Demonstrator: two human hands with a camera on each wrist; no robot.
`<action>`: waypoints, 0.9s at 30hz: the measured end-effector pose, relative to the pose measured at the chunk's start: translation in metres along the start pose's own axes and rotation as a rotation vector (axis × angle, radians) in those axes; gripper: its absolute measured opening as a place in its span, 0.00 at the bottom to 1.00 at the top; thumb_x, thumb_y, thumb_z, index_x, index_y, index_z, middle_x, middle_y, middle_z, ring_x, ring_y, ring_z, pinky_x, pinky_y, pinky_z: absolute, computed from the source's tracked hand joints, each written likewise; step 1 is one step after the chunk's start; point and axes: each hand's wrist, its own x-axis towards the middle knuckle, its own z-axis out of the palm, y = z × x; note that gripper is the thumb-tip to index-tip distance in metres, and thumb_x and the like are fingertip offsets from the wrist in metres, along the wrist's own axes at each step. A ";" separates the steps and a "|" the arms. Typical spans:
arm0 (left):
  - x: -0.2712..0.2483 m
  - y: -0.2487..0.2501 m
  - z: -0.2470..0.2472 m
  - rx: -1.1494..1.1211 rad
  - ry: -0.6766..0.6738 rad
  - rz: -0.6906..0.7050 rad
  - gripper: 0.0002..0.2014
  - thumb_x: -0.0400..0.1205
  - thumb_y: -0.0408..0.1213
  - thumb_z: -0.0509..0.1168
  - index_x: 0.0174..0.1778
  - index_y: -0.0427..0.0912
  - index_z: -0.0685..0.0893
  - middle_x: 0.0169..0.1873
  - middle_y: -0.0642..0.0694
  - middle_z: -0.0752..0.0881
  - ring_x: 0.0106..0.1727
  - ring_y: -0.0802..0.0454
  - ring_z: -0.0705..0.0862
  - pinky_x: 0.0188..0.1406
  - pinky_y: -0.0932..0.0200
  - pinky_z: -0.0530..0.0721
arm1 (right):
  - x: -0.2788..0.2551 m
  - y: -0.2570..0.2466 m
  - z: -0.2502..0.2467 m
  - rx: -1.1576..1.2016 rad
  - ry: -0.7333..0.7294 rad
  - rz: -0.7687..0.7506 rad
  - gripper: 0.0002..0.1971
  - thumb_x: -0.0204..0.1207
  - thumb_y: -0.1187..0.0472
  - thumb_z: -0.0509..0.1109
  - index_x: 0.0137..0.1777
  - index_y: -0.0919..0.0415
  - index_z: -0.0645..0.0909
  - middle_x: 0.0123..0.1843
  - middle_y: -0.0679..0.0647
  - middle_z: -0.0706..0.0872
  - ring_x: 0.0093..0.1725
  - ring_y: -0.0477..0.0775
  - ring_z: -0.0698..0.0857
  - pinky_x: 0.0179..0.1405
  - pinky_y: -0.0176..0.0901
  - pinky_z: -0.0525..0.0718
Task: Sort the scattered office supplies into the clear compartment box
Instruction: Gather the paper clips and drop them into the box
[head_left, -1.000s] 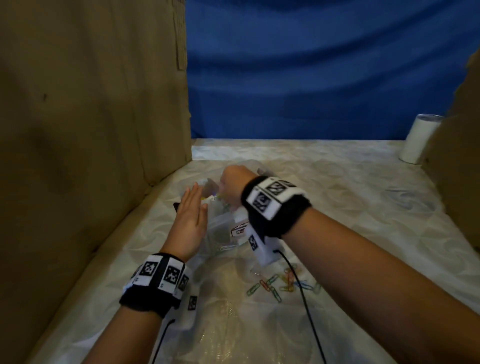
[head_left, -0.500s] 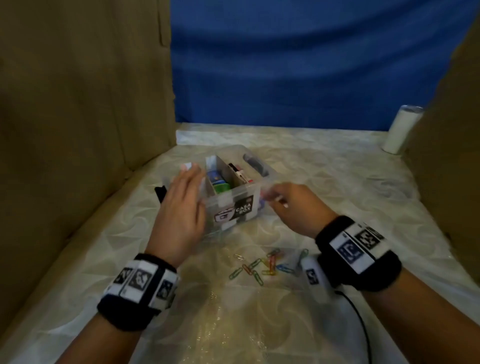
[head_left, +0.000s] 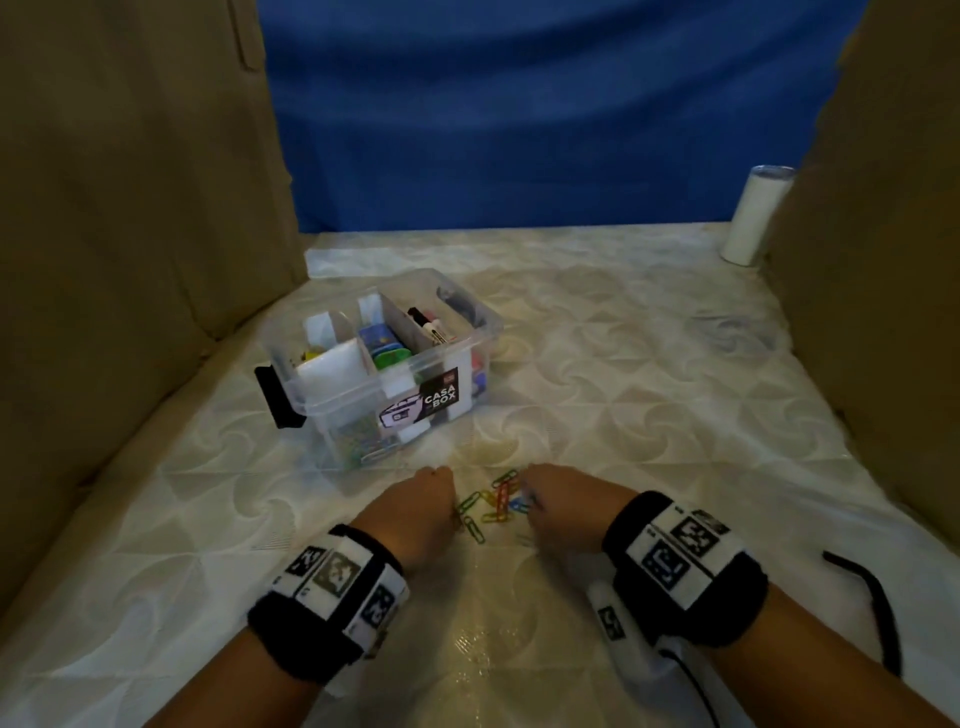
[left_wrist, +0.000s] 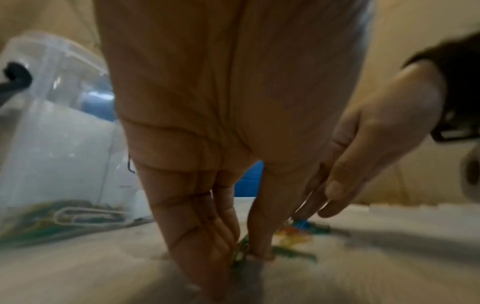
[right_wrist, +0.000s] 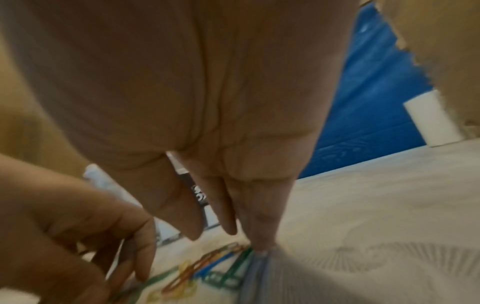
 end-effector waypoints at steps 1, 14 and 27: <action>0.001 0.001 -0.002 -0.030 -0.007 0.032 0.11 0.83 0.39 0.58 0.61 0.43 0.75 0.59 0.44 0.80 0.58 0.46 0.80 0.55 0.57 0.77 | -0.002 0.005 -0.006 0.033 0.058 -0.016 0.15 0.81 0.61 0.60 0.65 0.63 0.75 0.67 0.61 0.78 0.67 0.60 0.79 0.59 0.43 0.77; 0.013 -0.012 -0.006 -0.022 -0.093 -0.003 0.32 0.65 0.53 0.78 0.63 0.52 0.74 0.59 0.52 0.77 0.57 0.53 0.79 0.60 0.55 0.82 | 0.018 -0.009 0.002 -0.033 0.027 0.110 0.53 0.52 0.42 0.85 0.74 0.57 0.60 0.69 0.59 0.71 0.67 0.63 0.78 0.65 0.59 0.80; 0.024 -0.004 -0.010 -0.054 -0.037 0.065 0.15 0.72 0.44 0.74 0.53 0.45 0.84 0.51 0.48 0.85 0.50 0.51 0.82 0.49 0.59 0.80 | 0.025 -0.023 0.007 -0.100 0.169 -0.083 0.06 0.76 0.66 0.66 0.43 0.56 0.72 0.47 0.55 0.76 0.46 0.54 0.76 0.38 0.40 0.74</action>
